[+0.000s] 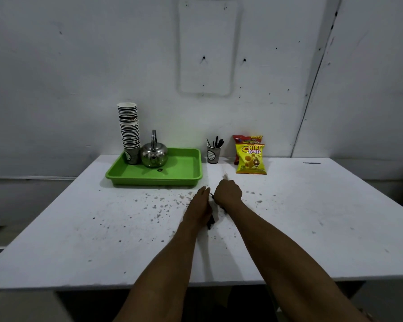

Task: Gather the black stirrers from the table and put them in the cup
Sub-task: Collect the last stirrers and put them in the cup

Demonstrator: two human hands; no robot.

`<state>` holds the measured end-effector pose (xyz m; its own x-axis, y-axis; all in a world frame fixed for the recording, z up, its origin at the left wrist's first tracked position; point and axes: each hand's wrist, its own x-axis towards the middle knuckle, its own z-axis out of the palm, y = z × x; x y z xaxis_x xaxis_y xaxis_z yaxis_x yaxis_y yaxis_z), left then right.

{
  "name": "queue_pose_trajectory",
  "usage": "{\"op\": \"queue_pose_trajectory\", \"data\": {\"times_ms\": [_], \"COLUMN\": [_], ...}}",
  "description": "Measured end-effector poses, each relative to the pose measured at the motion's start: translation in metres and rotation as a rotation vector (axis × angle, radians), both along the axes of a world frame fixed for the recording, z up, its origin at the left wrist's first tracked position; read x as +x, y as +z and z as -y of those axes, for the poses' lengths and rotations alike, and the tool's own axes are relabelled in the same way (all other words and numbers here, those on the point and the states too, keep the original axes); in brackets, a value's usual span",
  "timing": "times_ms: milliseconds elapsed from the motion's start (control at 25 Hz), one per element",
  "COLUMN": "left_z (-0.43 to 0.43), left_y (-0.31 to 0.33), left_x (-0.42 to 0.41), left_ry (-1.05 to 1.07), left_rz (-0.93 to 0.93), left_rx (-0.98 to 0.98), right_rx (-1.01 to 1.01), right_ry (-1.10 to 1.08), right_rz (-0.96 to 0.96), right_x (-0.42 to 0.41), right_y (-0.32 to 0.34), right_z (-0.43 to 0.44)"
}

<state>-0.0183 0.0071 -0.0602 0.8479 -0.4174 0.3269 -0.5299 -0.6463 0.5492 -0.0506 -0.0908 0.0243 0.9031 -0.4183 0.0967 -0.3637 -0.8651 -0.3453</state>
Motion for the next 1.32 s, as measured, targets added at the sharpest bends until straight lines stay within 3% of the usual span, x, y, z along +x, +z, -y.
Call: {"op": "queue_pose_trajectory", "data": {"times_ms": [1000,1160,1320], "left_z": [-0.003,-0.008,-0.008], "left_y": [0.006,0.003,0.007], "left_x": [-0.012,-0.011,-0.013], "left_ry": [0.088,0.095,0.090], "left_rz": [0.043,0.052,0.039], "left_rx": [-0.115,-0.106,-0.090], "right_rx": [-0.333,-0.241,0.093], "right_ry": [0.184,0.139,0.037], "right_rz": [-0.032,-0.023,0.073], "right_x": [-0.009,-0.007,0.012], "right_y": [-0.009,-0.009,0.005], "right_z": [-0.001,0.012,0.036]}}
